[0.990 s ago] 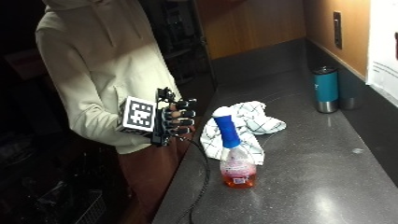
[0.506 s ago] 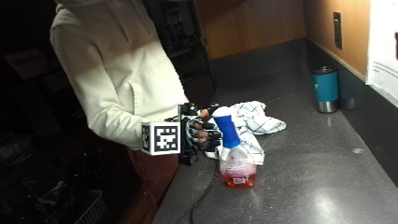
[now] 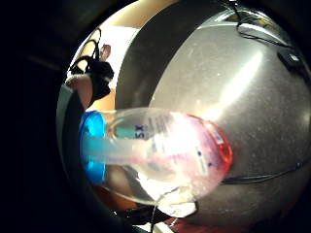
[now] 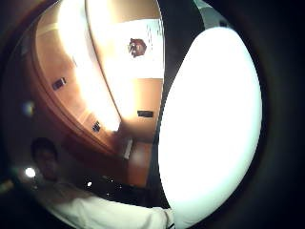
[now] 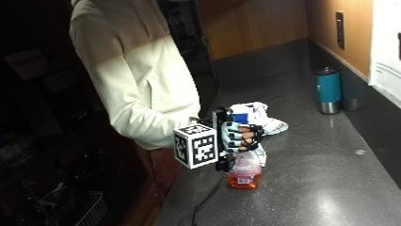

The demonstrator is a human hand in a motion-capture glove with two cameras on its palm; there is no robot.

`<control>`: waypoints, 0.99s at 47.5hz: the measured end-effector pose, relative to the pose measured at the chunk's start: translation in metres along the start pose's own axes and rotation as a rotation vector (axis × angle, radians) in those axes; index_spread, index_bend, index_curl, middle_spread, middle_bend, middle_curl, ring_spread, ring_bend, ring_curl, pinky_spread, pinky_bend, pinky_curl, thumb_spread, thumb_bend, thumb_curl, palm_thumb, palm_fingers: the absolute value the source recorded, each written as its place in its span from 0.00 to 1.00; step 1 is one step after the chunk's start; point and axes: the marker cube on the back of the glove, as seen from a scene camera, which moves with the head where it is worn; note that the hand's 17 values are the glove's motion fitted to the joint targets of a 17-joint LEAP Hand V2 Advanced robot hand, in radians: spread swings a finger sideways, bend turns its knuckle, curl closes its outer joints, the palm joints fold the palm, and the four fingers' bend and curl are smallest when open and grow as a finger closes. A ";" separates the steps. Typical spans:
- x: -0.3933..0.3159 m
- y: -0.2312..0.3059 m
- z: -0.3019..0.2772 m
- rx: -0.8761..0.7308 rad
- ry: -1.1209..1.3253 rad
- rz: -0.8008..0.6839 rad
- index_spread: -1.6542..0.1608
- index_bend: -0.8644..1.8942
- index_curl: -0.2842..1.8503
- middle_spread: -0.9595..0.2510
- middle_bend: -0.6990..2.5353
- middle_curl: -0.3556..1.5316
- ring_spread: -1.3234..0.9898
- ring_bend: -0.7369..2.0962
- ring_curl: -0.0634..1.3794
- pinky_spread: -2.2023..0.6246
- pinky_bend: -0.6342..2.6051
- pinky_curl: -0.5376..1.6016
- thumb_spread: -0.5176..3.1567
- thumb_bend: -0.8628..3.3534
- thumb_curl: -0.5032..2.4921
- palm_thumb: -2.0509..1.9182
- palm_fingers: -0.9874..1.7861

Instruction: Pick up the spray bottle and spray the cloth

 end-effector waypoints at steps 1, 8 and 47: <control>-0.001 -0.003 0.003 -0.005 0.002 0.003 0.78 0.39 0.26 0.71 0.33 0.39 0.54 0.44 0.27 0.79 0.26 0.39 0.37 0.20 0.32 0.71 0.72; -0.005 -0.023 0.025 -0.071 0.069 -0.019 0.79 0.35 0.27 0.69 0.36 0.42 0.51 0.48 0.31 0.76 0.27 0.41 0.34 0.21 0.34 0.75 0.81; -0.099 0.107 0.163 -1.112 1.348 -0.722 0.78 0.44 0.37 0.66 0.41 0.47 0.49 0.51 0.37 0.70 0.30 0.43 0.16 0.20 0.40 0.77 0.85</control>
